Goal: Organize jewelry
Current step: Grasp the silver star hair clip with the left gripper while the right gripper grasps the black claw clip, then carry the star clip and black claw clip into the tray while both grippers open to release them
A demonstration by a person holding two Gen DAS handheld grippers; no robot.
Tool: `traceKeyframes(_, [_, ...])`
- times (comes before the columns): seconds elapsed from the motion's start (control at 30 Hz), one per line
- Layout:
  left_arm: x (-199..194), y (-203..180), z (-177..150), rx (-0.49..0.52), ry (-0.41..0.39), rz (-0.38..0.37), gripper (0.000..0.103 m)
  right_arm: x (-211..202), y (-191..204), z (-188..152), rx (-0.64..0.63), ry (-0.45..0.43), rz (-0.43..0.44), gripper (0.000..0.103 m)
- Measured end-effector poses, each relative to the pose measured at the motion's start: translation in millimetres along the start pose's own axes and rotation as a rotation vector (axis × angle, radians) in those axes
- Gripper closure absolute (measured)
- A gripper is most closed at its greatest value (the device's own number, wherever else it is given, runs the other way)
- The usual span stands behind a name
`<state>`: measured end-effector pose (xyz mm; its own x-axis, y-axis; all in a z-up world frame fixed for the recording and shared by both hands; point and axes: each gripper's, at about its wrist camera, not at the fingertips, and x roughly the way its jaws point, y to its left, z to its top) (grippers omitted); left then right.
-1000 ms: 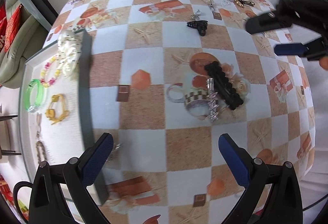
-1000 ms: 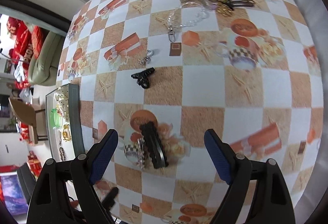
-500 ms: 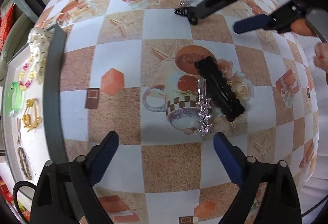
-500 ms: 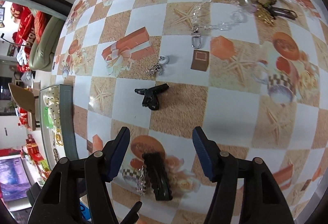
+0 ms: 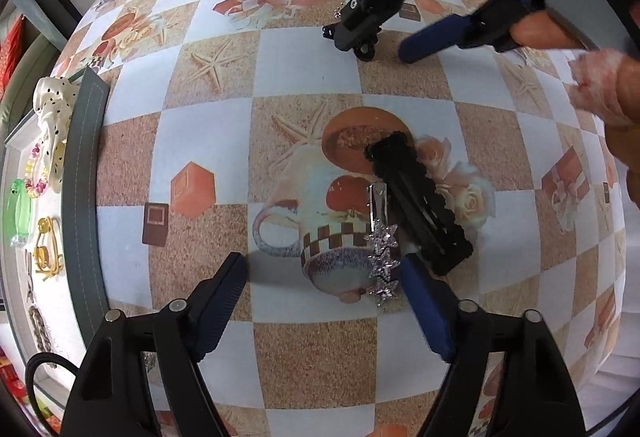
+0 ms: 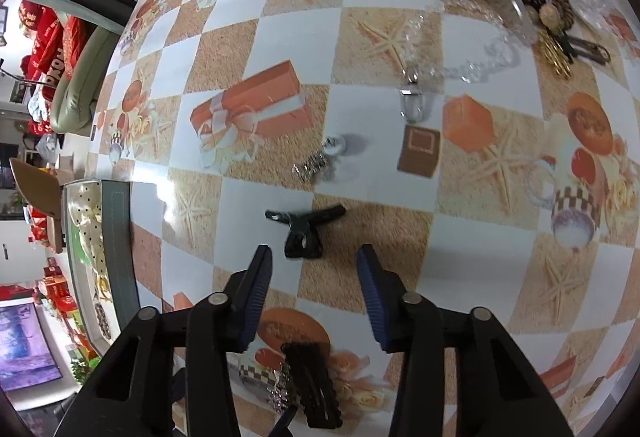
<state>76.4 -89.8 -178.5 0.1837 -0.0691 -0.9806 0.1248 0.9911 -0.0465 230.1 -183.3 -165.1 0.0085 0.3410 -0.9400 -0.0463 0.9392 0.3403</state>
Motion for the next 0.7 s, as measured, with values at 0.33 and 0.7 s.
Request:
traceKeyframes(0.33, [-2.4,-23.0,10.6,0.046,-0.004,0.004,0.050,0.0,4.2,1.9,-0.043,-0.011,-0.060,0.084])
traceKeyframes(0.7, [-10.0,-29.1,16.5,0.051,0.002,-0.058,0.082,-34.7,-32.1,-27.1,0.045,-0.045,-0.021,0.084])
